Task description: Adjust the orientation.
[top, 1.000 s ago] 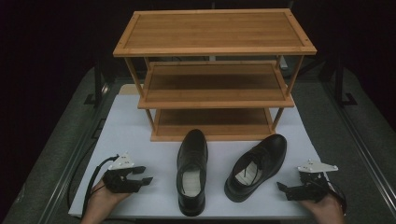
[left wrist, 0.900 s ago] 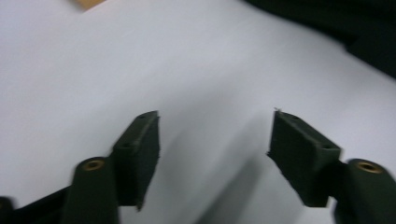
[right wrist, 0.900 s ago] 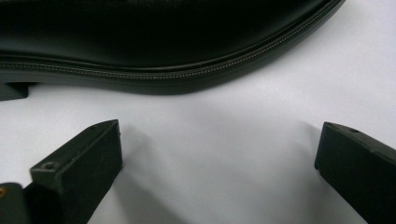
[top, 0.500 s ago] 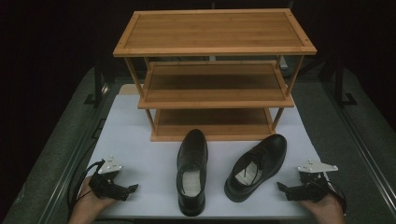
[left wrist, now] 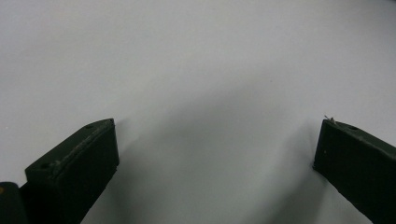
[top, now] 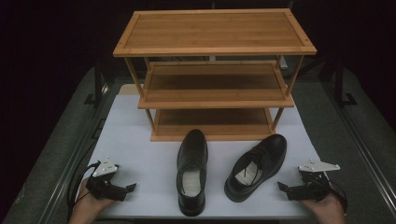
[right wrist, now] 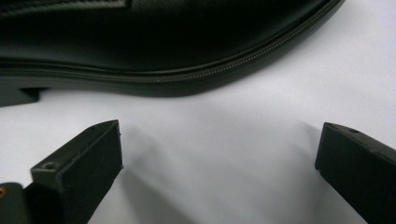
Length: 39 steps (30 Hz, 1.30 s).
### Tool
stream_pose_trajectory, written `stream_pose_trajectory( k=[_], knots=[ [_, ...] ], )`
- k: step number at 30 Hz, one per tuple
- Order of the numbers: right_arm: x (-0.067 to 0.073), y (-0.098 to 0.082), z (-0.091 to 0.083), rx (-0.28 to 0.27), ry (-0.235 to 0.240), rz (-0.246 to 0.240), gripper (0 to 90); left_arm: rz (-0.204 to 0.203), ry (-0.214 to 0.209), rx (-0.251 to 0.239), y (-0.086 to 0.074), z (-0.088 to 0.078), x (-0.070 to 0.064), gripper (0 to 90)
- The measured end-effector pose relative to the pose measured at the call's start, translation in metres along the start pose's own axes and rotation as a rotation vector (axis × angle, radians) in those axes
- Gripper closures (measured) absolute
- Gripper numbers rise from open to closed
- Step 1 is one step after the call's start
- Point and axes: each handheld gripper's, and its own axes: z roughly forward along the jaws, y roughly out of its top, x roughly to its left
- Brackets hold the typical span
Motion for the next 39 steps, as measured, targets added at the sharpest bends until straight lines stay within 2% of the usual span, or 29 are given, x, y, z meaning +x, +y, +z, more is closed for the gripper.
stream_pose_trajectory(
  k=[1, 2, 3, 5, 6, 7, 9, 10, 13, 15, 16, 19, 23, 30, 39],
  knots=[
    [0.000, 0.000, -0.001, -0.002, 0.004, -0.001, 0.5, -0.001, -0.002, -0.002, 0.000, 0.000, 0.000, 0.0],
    [-0.001, 0.000, -0.004, -0.019, 0.025, -0.011, 12.6, -0.001, -0.004, 0.000, 0.000, 0.000, 0.000, 0.0],
    [-0.001, 0.000, -0.004, -0.019, 0.025, -0.011, 12.6, -0.001, -0.004, 0.000, 0.000, 0.000, 0.000, 0.0],
    [-0.002, 0.003, -0.010, -0.054, 0.048, 0.001, 24.7, 0.000, -0.004, -0.004, -0.001, 0.000, 0.000, 0.0],
    [-0.002, 0.003, -0.010, -0.054, 0.048, 0.001, 24.7, 0.000, -0.004, -0.004, -0.001, 0.000, 0.000, 0.0],
    [-0.004, 0.005, -0.014, -0.084, 0.046, 0.000, 33.2, 0.001, -0.003, -0.005, -0.001, 0.000, 0.000, 0.0],
    [-0.004, 0.007, -0.017, -0.093, 0.047, 0.008, 42.9, 0.002, -0.002, -0.005, -0.001, 0.000, 0.000, 0.0],
    [-0.004, 0.007, -0.017, -0.093, 0.047, 0.008, 42.9, 0.001, -0.002, -0.006, -0.001, 0.000, 0.000, 0.0],
    [-0.005, 0.013, -0.019, -0.092, 0.043, -0.005, 69.9, 0.001, -0.002, -0.007, -0.001, 0.000, 0.000, 0.0],
    [-0.007, 0.018, -0.020, -0.097, 0.023, -0.015, 80.9, 0.002, -0.002, -0.007, -0.001, 0.000, 0.000, 0.0],
    [-0.012, 0.024, -0.020, -0.098, -0.001, -0.008, 89.4, 0.002, -0.002, -0.007, -0.001, 0.000, 0.000, 0.0],
    [-0.017, 0.029, -0.019, -0.096, 0.000, -0.004, 89.8, 0.001, -0.002, -0.009, -0.001, 0.000, 0.000, 0.0],
    [-0.029, 0.040, -0.011, -0.093, -0.038, -0.018, 89.9, 0.000, -0.002, -0.009, -0.001, 0.000, 0.000, 0.0],
    [-0.049, 0.057, -0.002, -0.120, -0.074, 0.009, 89.8, 0.001, -0.003, -0.008, -0.001, 0.001, 0.000, 0.0],
    [-0.066, 0.077, 0.018, -0.129, -0.090, 0.011, 89.8, -0.001, -0.002, -0.012, -0.001, 0.001, 0.000, 0.0]
  ],
)
